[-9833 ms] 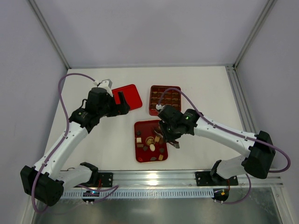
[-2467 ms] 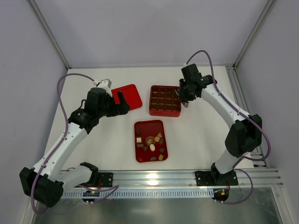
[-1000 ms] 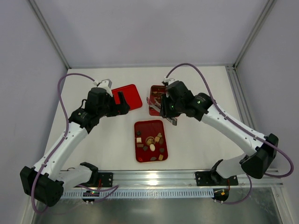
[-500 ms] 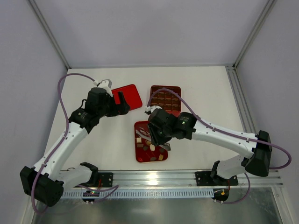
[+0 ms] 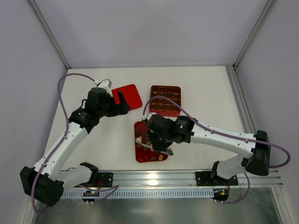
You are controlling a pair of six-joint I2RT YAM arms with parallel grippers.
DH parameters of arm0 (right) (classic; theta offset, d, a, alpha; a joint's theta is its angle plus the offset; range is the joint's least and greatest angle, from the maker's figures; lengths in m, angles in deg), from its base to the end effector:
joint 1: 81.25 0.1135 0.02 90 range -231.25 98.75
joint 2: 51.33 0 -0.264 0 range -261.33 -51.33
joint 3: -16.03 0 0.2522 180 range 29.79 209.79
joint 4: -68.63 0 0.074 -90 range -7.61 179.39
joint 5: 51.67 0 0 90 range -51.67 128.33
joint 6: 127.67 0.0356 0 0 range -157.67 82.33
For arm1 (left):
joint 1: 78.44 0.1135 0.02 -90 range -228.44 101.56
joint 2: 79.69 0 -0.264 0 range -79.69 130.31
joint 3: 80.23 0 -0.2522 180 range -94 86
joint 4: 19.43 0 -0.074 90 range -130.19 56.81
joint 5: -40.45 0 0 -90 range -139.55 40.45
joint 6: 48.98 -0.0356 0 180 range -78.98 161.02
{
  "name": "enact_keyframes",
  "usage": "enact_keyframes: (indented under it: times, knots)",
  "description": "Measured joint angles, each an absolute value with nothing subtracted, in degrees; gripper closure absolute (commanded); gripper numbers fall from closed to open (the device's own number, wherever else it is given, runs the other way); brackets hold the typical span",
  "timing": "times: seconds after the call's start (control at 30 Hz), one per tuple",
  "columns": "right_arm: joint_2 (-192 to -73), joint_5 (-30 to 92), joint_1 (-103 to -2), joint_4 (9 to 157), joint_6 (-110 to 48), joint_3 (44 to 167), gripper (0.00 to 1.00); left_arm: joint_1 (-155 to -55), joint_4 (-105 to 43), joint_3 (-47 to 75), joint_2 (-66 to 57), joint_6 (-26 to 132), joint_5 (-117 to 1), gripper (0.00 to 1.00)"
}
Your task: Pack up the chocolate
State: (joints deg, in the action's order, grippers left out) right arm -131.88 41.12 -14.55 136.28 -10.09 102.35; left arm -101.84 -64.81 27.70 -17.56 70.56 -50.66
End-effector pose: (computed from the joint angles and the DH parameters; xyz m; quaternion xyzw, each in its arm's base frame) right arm 0.1120 0.2558 0.3026 -0.3191 0.9158 0.1620 0.1825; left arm 0.2147 -0.0937 0.3269 -0.0432 0.8877 -0.2120 0.4064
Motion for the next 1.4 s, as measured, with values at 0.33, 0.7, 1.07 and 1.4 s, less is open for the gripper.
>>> enact_keyframes:
  times: [0.33,0.7,1.07,1.4]
  knots:
    - [-135.3,40.6,-12.8,137.9,-12.8,102.4,0.59,-101.8,-64.8,27.7,-17.5,70.5,-50.6,0.0]
    - [-137.7,40.7,-12.1,138.4,-14.3,103.6,0.65,-101.8,-64.8,27.7,-17.5,70.5,-50.6,0.0]
    - [-137.9,41.3,-11.9,139.8,-14.8,104.7,0.76,-101.8,-64.8,27.7,-17.5,70.5,-50.6,0.0]
    - [-134.5,42.9,-13.9,142.3,-14.7,106.7,0.77,-101.8,-64.8,27.7,-17.5,70.5,-50.6,0.0]
